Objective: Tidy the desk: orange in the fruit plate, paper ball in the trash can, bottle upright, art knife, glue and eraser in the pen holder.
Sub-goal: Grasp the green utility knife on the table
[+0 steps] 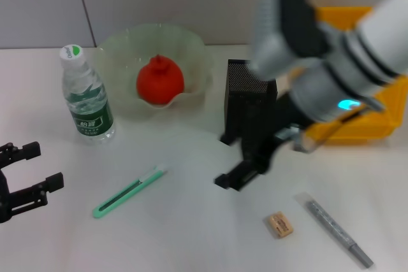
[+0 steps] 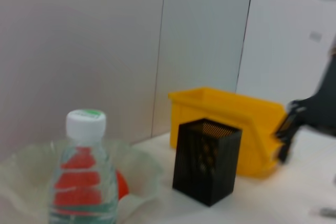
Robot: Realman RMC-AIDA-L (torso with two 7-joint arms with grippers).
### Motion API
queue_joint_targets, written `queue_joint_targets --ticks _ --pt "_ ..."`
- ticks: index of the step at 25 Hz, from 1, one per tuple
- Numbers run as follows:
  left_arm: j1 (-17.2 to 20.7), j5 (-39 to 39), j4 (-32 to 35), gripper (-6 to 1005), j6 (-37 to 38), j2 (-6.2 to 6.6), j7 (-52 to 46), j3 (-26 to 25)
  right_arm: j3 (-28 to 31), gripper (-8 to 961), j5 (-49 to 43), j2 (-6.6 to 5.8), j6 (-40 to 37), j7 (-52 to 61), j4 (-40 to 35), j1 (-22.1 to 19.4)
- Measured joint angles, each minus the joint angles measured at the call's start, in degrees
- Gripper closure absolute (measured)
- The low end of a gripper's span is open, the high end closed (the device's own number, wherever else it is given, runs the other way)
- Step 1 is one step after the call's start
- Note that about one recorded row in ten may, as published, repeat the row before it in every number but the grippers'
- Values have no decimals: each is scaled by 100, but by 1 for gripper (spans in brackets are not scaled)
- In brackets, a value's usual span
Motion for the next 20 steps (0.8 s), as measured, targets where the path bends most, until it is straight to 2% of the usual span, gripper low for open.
queue_joint_targets --ticks 2,3,4,5,7,8,9,10,14,20 --pt "-33 107 144 227 -46 -33 -132 -3 264 130 199 -1 -237 -86 -304 -414" --pt "-136 420 628 227 -174 -121 -579 -1 385 130 357 -1 -301 -223 -438 -629" --pt "-178 497 740 228 -212 -126 -739 12 628 130 721 -4 -409 -578 -621 -1127" --pt "-227 570 843 229 -241 -129 -895 23 628 131 721 -4 -409 -578 -621 -1127" --pt "-467 1006 1315 231 -265 -137 -1570 66 918 131 1117 -10 -468 -1164 -667 -1742" --pt "-467 1006 1315 231 -265 -137 -1570 66 918 131 1117 -10 -468 -1164 -667 -1742" --pt "-505 1094 1376 232 -266 -139 -1673 78 1007 131 1306 -9 -493 -1636 -604 -2098" --pt "-608 1287 1550 233 -269 -145 -1904 126 1007 131 1306 -9 -493 -1636 -604 -2098" --pt "-861 1868 2044 236 -313 -155 -2740 550 1153 131 1715 3 -484 -2356 -450 -2631" --pt "-1323 3097 2936 241 -347 -140 -4397 1973 1595 130 1917 -10 -504 -2664 -81 -2761"
